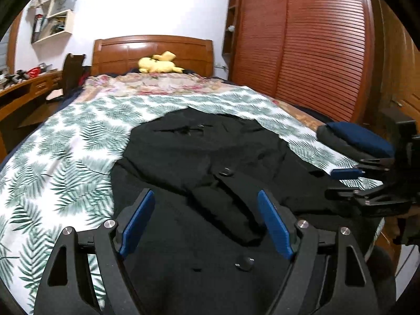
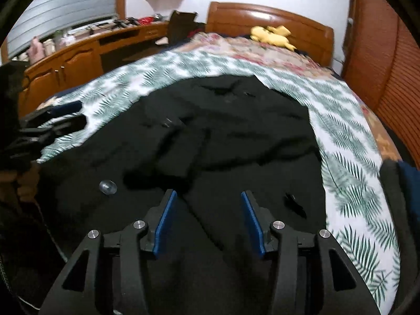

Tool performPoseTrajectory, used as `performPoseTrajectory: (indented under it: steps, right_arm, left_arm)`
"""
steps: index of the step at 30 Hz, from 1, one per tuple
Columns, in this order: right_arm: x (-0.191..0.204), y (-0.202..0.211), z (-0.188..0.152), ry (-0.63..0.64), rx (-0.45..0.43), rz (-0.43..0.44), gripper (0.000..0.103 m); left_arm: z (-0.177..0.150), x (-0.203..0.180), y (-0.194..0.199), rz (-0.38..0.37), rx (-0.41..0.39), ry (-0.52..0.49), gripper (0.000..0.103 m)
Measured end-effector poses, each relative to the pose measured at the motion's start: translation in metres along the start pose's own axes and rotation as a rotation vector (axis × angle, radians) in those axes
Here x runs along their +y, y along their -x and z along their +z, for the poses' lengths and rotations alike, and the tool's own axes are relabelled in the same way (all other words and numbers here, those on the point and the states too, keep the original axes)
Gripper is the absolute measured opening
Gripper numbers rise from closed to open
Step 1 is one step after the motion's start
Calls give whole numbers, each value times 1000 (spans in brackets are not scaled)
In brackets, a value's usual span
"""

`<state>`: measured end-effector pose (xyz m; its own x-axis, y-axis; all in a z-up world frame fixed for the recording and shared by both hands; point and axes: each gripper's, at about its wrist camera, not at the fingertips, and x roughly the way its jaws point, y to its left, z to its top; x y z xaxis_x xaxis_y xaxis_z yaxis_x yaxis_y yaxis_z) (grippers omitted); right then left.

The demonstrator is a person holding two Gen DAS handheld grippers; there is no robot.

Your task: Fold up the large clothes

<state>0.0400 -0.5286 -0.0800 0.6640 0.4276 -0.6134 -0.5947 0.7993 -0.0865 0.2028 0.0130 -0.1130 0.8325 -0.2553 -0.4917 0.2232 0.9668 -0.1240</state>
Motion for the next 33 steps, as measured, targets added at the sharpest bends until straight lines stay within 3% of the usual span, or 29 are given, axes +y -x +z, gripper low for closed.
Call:
performPoseTrajectory:
  steps: [9, 16, 22, 33]
  right_arm:
    - [-19, -27, -10, -95, 26, -58, 52]
    - [-26, -43, -24, -113, 47, -50, 52]
    - [-37, -58, -27, -164, 50, 8, 52]
    - [-45, -59, -38, -180, 20, 38, 54]
  left_arm:
    - [-2, -41, -22, -87, 47, -76, 51]
    - [0, -73, -41, -122, 71, -112, 50]
    - [-2, -89, -66, -131, 120, -115, 50]
    - [-15, -93, -85, -87, 205, -123, 50]
